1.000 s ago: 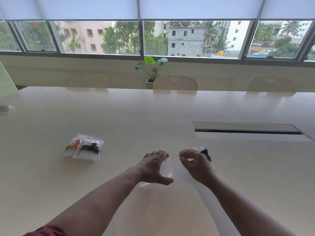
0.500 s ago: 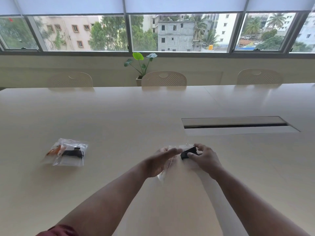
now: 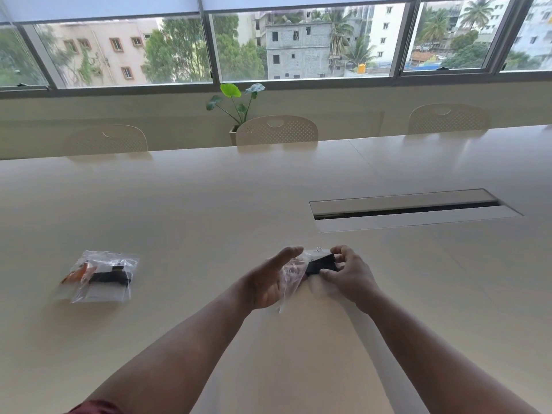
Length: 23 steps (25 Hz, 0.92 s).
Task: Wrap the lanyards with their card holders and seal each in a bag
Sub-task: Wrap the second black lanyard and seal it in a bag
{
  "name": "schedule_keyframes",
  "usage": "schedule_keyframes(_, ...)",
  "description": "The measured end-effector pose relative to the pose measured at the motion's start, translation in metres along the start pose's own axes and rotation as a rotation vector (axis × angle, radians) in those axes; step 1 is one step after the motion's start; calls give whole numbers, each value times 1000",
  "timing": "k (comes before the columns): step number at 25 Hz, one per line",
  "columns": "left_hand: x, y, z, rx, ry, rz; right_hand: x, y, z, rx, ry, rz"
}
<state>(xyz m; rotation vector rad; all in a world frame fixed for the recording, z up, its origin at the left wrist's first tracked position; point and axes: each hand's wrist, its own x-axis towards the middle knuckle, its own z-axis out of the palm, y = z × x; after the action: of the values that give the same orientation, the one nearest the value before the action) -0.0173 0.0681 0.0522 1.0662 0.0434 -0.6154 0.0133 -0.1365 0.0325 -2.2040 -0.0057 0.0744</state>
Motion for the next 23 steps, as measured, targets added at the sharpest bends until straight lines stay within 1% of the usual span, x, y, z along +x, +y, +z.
schedule_keyframes(5, 1, -3, -4, -47, 30, 15, 0, -1, 5, -4, -2, -11)
schedule_keyframes(10, -1, -2, -1, -8, 37, 10, -9, -3, 10, 68, 6, -26)
schedule_keyframes(15, -9, -5, 3, 45, 27, 39, -14, -5, 21, 40, 56, -58)
schedule_keyframes(18, -13, -5, 7, 92, 59, 58, -11, -5, 12, 19, -1, -42)
schedule_keyframes(20, -15, -4, 8, 148, 21, 71, -6, -11, 0, -121, -74, -55)
schedule_keyframes(22, -17, -3, 8, 219, -24, 73, 1, -20, -13, -342, -169, -114)
schedule_keyframes(23, -18, -2, 9, 257, -56, 72, 4, -24, -18, -412, -236, -157)
